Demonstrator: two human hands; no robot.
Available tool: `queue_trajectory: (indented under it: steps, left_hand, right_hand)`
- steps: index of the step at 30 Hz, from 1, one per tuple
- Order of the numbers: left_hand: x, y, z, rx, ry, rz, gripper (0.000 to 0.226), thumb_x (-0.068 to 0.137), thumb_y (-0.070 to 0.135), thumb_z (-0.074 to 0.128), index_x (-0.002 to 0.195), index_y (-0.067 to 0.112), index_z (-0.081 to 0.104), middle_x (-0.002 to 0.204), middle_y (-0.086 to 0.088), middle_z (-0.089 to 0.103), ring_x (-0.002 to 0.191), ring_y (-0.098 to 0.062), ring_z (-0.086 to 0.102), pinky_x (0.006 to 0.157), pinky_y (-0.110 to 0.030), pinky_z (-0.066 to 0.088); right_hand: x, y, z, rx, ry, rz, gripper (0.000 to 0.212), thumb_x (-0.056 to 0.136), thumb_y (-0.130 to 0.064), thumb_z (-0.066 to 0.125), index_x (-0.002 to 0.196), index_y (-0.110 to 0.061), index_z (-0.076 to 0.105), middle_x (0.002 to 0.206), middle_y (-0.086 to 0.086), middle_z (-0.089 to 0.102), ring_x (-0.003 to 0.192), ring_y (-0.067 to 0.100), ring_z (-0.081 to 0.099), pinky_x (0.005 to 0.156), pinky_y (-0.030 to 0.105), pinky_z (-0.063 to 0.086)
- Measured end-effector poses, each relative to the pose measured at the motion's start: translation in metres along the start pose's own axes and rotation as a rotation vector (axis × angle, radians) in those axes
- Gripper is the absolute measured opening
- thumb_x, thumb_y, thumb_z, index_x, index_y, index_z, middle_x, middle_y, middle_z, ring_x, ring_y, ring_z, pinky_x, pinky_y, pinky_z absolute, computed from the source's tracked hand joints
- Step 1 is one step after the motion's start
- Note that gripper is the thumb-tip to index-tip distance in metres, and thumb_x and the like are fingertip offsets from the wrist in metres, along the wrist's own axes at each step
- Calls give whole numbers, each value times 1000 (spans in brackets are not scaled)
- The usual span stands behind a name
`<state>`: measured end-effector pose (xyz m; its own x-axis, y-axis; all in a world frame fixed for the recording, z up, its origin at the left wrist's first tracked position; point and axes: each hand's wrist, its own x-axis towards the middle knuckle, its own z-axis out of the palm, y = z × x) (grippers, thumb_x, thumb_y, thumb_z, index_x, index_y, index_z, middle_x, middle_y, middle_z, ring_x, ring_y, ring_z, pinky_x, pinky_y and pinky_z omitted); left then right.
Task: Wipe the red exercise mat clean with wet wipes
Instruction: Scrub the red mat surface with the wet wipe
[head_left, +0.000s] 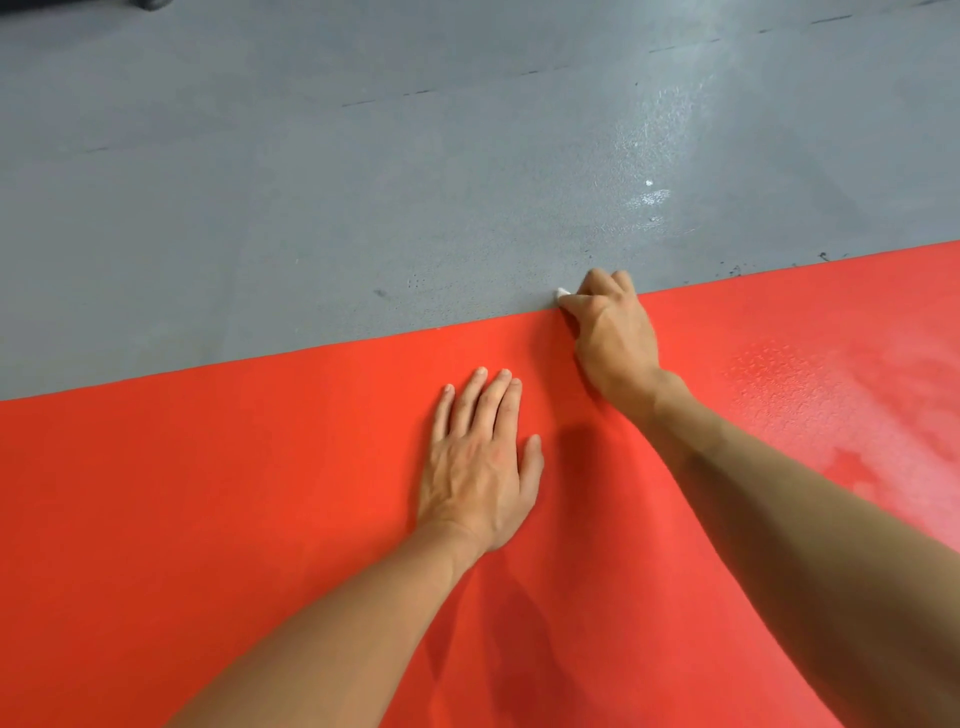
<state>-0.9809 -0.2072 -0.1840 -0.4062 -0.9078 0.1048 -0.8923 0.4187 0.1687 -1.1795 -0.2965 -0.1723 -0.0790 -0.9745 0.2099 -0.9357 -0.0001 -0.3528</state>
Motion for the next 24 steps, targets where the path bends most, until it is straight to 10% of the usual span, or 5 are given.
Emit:
queue_trajectory:
  steps: [5, 10, 24]
  left_hand:
    - [0, 0, -1, -2, 11, -3, 65, 100, 46, 35, 156, 14, 44, 164, 0, 41, 158, -20, 24, 127, -50, 20]
    - [0, -1, 1, 13, 20, 3, 66, 99, 46, 36, 156, 13, 44, 164, -1, 42, 157, -22, 27, 127, -51, 21]
    - [-3, 0, 1, -24, 39, 28, 73, 97, 61, 30, 153, 19, 51, 161, -7, 45, 155, -27, 30, 128, -52, 15]
  right_hand:
    - [-20, 0, 2, 77, -93, -401, 36, 109, -28, 41, 118, -18, 74, 94, 2, 58, 86, 24, 48, 72, 37, 50]
    - [-37, 29, -15, 2, 108, -33, 47, 110, -37, 34, 103, -17, 75, 84, 2, 54, 84, 23, 41, 68, 44, 48]
    - [-168, -17, -31, 28, -23, -92, 59, 110, -44, 22, 105, -19, 75, 89, -2, 56, 84, 20, 46, 68, 40, 48]
